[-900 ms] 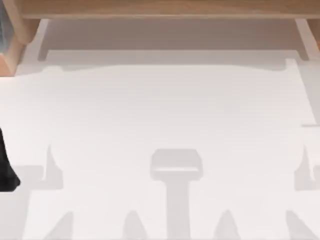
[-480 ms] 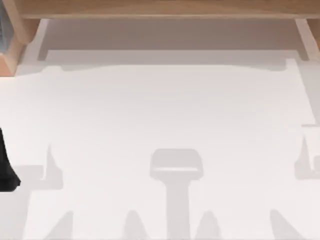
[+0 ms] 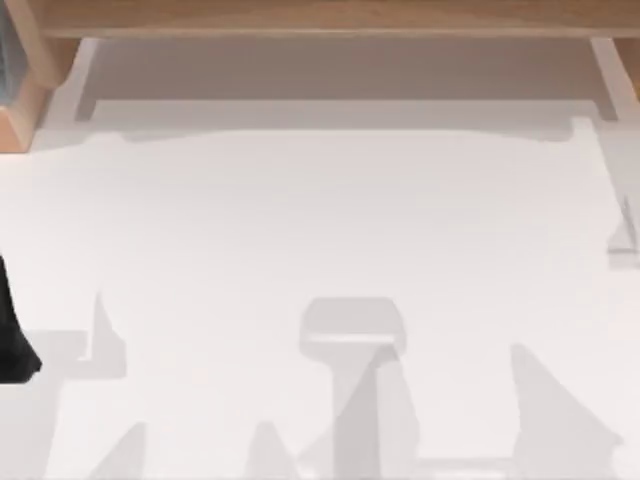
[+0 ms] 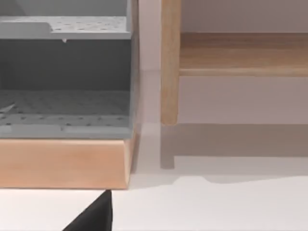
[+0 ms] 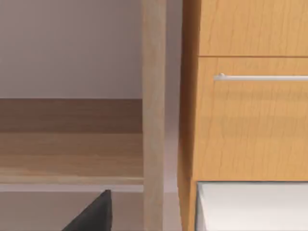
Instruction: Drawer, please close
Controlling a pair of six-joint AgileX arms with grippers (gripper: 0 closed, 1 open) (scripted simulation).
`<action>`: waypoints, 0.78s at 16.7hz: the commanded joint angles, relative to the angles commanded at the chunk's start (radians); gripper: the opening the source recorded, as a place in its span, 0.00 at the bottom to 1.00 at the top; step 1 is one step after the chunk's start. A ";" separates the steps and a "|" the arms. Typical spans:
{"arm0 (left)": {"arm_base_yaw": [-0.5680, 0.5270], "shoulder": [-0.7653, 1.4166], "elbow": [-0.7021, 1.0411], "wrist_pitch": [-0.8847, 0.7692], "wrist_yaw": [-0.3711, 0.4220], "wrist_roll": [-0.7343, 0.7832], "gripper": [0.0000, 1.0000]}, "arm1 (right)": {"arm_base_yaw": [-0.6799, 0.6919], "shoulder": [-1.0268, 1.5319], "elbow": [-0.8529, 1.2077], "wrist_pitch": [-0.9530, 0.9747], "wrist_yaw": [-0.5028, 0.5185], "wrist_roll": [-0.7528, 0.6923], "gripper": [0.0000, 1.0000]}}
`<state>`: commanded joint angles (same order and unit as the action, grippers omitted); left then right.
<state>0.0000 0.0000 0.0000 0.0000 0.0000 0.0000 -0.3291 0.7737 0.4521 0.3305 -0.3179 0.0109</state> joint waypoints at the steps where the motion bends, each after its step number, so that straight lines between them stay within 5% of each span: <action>1: 0.000 0.000 0.000 0.000 0.000 0.000 1.00 | -0.026 0.068 0.037 0.027 -0.026 0.001 1.00; 13: 0.000 0.000 0.000 0.000 0.000 0.000 1.00 | -0.107 0.280 0.149 0.119 -0.115 -0.006 1.00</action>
<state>0.0000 0.0000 0.0000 0.0000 0.0000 0.0000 -0.4356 1.0535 0.6008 0.4498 -0.4327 0.0050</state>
